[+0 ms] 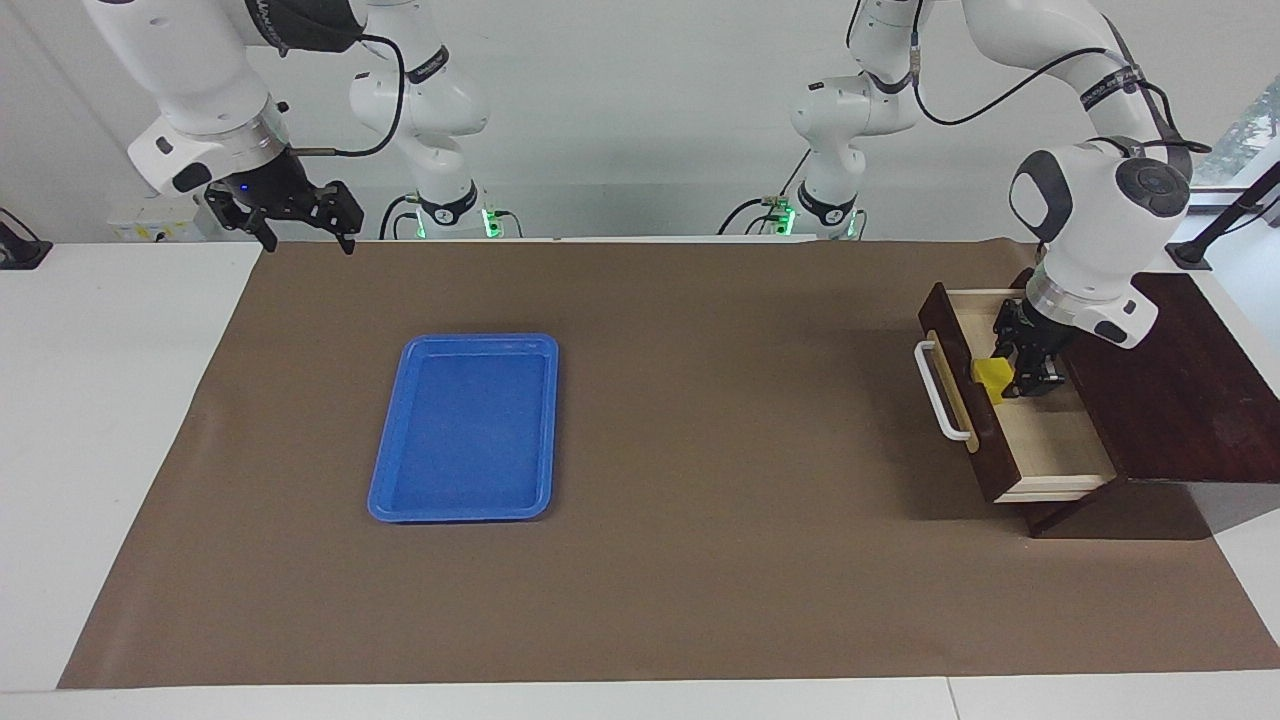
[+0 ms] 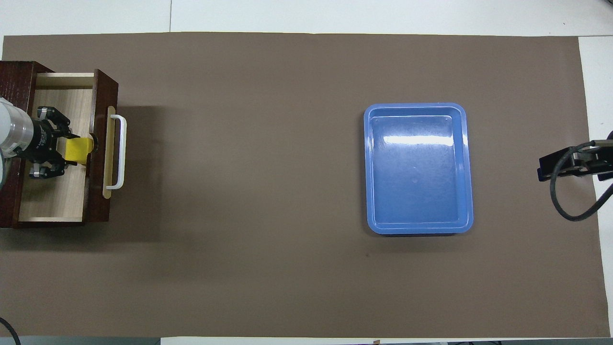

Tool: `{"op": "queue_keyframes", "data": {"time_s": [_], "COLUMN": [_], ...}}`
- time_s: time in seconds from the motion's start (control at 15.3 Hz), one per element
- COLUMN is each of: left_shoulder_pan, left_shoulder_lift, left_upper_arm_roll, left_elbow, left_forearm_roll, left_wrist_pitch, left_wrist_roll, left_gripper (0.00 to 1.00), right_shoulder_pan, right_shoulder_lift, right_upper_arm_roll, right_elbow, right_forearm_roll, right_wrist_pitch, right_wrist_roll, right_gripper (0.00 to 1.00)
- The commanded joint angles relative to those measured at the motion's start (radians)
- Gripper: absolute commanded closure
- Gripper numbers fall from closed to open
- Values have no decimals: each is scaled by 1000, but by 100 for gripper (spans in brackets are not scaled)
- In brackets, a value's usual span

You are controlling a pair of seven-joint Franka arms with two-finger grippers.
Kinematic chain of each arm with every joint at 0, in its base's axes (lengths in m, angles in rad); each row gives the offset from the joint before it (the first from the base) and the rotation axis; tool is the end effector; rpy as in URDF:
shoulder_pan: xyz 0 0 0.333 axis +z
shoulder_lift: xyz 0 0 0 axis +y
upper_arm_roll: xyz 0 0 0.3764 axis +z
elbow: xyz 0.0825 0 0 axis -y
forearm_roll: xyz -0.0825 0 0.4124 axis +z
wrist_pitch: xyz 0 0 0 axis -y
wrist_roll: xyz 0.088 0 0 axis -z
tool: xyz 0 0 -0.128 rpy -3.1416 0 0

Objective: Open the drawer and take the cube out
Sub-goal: 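Lower the left gripper into the drawer and grasp the yellow cube, then lift the cube with the left gripper while the right gripper reaches over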

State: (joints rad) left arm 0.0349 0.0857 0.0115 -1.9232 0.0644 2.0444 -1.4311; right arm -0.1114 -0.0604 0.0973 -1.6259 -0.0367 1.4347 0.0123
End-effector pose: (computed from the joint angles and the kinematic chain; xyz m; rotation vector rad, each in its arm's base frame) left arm 0.6145 0.0331 0.4761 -2.3343 -2.0661 -0.1011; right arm 0.5421 -0.0109 0.6600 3.0923 -0.0457 -0.2031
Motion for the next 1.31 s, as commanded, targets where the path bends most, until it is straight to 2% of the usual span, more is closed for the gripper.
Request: {"op": "queue_keyframes", "data": {"time_s": [0.0, 0.07, 0.2, 0.26, 0.39, 0.46, 0.65, 0.78, 0.98, 1.11, 1.24], "left_shoulder_pan": [-3, -4, -9, -42, -175, -209, -361, -462, -573, -584, -596], "left_shoulder_lift": [9, 34, 103, 120, 141, 146, 146, 155, 235, 236, 235], "left_upper_arm_roll": [2, 2, -5, -7, 4, 1, 1, 1, 5, 4, 2], "left_elbow": [73, 142, 354, 430, 467, 487, 486, 487, 550, 558, 555], "left_forearm_roll": [-14, -15, -41, -46, -43, -38, -31, -15, -5, -5, -3], "left_wrist_pitch": [-71, -131, -319, -384, -431, -431, -431, -420, -443, -443, -437], "left_wrist_roll": [-3, -5, -11, -20, -128, -216, -368, -541, -698, -752, -752], "left_gripper": [100, 100, 100, 100, 100, 100, 100, 100, 100, 100, 100], "right_shoulder_pan": [-14, -14, -13, -13, -14, -14, -27, -28, -16, -11, -1], "right_shoulder_lift": [-22, -21, -21, -21, -18, -16, -19, -30, -42, -68, -39], "right_upper_arm_roll": [9, 9, 9, 9, 9, 9, 5, 2, 2, 10, 10], "right_elbow": [-19, -19, -19, -17, -11, -11, -18, -55, -147, -234, -261], "right_forearm_roll": [9, 11, 14, 14, 15, 27, 76, 101, 193, 257, 357], "right_wrist_pitch": [-8, -4, -2, -3, 1, 3, 4, 7, 44, 88, 110], "right_wrist_roll": [-23, -21, -20, -20, -24, -26, -23, -6, 191, 306, 455], "right_gripper": [0, 0, 0, 0, 0, 0, 0, 0, 0, 0, 0]}}
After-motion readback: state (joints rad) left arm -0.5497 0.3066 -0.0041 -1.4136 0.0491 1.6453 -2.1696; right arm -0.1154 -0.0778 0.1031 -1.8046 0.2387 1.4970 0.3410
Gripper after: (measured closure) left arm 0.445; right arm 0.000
